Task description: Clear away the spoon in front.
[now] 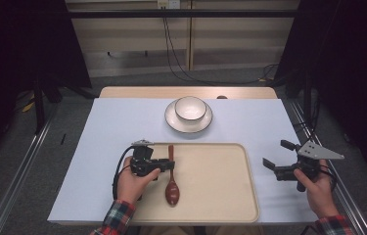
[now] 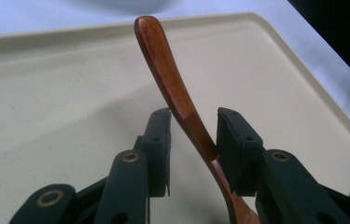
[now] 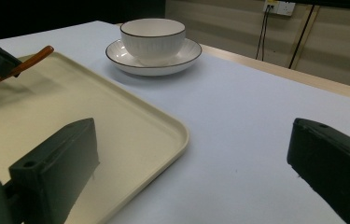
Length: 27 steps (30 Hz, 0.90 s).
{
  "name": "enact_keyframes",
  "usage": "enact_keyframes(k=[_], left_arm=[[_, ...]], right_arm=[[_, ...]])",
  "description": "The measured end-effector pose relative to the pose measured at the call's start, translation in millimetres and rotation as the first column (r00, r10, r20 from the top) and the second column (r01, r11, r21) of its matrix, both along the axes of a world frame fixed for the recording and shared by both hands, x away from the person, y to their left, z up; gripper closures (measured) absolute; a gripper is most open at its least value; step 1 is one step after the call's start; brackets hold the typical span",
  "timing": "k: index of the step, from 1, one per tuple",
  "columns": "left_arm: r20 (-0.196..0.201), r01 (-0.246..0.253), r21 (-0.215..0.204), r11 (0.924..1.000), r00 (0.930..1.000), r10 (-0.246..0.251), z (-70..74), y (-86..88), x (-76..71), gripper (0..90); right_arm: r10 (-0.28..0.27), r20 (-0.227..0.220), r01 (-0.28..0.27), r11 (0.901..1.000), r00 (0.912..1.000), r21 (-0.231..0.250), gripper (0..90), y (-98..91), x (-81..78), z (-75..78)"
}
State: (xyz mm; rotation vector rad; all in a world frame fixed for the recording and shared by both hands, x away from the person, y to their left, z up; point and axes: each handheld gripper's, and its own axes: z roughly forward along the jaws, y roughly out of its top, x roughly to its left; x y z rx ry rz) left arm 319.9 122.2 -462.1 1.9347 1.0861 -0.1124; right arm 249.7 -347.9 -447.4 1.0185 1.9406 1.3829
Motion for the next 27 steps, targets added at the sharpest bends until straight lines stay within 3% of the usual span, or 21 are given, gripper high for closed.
enact_keyframes(k=[14, 21, 27], left_arm=[[0.011, -0.003, -0.007, 1.0000, 0.9999, 0.003, 2.3, 2.8, -1.0, 63.7], [0.080, -0.028, -0.018, 0.9994, 0.9963, 0.029, 6.3, 5.3, -2.1, 50.7], [0.148, -0.033, -0.010, 0.9994, 0.9885, 0.034, 10.6, 11.7, -3.0, 40.8]], right_arm=[[-0.003, 0.001, 0.003, 1.0000, 1.0000, 0.000, 1.3, -0.1, -0.2, 0.1], [0.004, 0.004, -0.004, 1.0000, 1.0000, -0.006, 1.3, 0.2, 0.5, -0.4], [0.004, 0.002, -0.004, 1.0000, 1.0000, -0.006, 1.3, -0.1, 1.5, -0.3]])
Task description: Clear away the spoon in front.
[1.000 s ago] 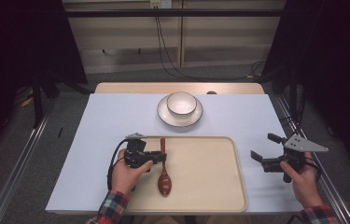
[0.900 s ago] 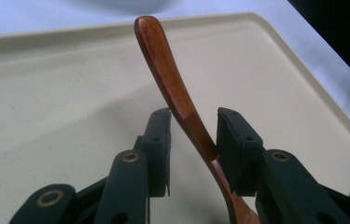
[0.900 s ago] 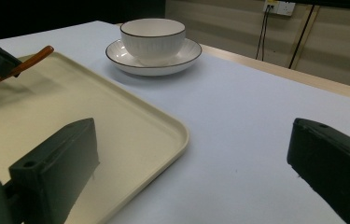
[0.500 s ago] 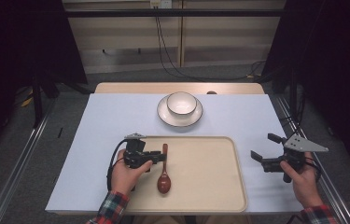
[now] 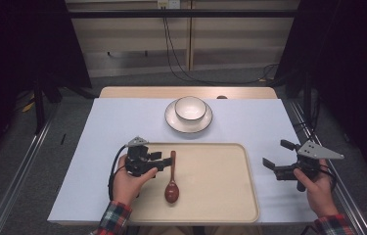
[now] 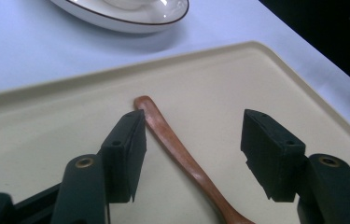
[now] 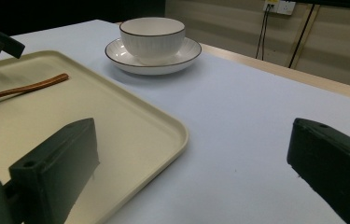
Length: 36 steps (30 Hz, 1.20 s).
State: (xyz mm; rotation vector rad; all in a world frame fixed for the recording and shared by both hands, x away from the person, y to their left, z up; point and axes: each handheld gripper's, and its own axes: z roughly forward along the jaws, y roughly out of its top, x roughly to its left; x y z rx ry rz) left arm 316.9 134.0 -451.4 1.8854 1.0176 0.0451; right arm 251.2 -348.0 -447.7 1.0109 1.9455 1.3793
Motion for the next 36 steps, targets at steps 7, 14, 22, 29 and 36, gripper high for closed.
enact_keyframes(k=[7, 14, 22, 29, 36], left_arm=[[0.044, -0.017, 0.011, 0.9998, 0.9989, 0.016, 1.4, 6.9, 1.5, 30.3], [0.087, -0.029, 0.014, 0.9995, 0.9958, 0.028, 6.0, 17.8, 2.0, 22.8], [0.091, -0.053, 0.009, 0.9985, 0.9945, 0.052, 4.7, 34.2, 2.7, 16.3], [0.112, -0.080, -0.002, 0.9968, 0.9905, 0.080, 3.0, 46.6, 4.0, 13.0], [0.131, -0.098, -0.005, 0.9951, 0.9865, 0.098, 3.2, 57.8, 4.3, 11.9]], right_arm=[[-0.003, 0.000, 0.003, 1.0000, 1.0000, -0.001, 1.3, -0.5, -0.9, 0.1], [0.002, -0.007, -0.002, 1.0000, 1.0000, 0.004, 1.3, -1.7, -3.4, 0.6], [0.004, -0.007, -0.004, 1.0000, 1.0000, 0.006, 1.3, -2.6, -3.7, 0.4], [0.004, -0.006, -0.003, 1.0000, 1.0000, 0.006, 1.5, -3.2, -3.9, 0.8], [0.005, -0.013, -0.004, 1.0000, 0.9999, 0.005, 1.5, -4.2, -4.2, 0.0]])
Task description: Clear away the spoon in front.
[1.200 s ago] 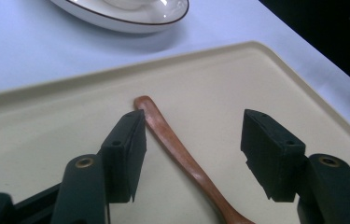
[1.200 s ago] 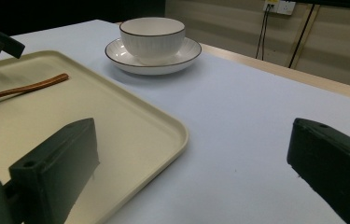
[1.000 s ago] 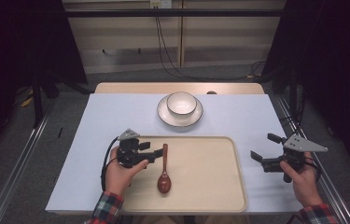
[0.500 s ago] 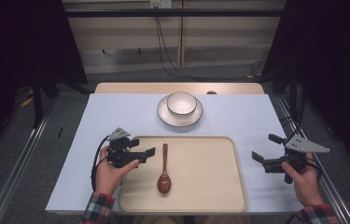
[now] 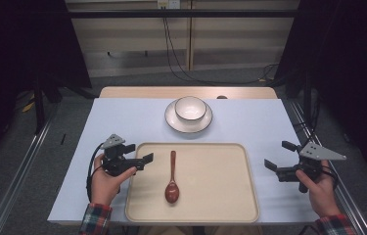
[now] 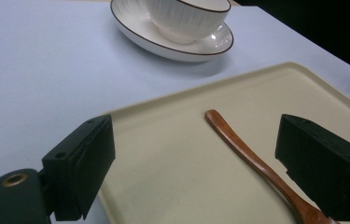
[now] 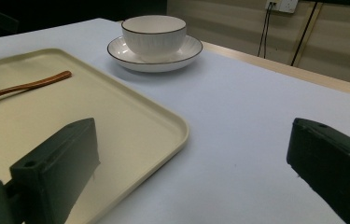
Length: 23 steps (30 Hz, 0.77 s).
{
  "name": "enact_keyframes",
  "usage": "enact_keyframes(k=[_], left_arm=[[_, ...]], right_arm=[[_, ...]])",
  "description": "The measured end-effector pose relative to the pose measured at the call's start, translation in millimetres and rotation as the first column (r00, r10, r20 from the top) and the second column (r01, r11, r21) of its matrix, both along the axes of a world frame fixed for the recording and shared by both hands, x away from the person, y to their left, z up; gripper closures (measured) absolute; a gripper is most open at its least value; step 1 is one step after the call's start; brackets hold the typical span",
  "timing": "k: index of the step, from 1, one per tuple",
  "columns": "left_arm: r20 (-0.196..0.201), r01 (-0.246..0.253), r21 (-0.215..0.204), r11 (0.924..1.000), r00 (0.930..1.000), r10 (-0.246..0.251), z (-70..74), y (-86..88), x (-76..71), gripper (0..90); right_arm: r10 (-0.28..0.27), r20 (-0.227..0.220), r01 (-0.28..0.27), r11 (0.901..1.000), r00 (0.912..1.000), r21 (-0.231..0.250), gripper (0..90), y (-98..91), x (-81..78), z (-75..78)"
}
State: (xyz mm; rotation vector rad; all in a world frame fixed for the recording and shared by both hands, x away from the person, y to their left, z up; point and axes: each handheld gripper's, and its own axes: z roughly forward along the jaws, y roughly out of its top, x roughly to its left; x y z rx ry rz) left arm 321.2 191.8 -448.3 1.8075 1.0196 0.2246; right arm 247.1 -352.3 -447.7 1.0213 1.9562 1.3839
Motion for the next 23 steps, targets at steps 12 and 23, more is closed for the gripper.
enact_keyframes(k=[12, 23], left_arm=[[0.060, 0.005, -0.004, 1.0000, 0.9982, -0.005, 2.5, 17.8, -4.9, 10.8], [0.059, -0.046, -0.016, 0.9988, 0.9971, 0.047, 1.0, 32.9, -6.3, 10.2]], right_arm=[[0.004, -0.004, -0.004, 1.0000, 1.0000, -0.002, 1.5, -3.3, -1.5, -1.3], [0.001, -0.016, -0.001, 1.0000, 0.9999, -0.001, 1.2, -4.4, -1.2, -4.1]])
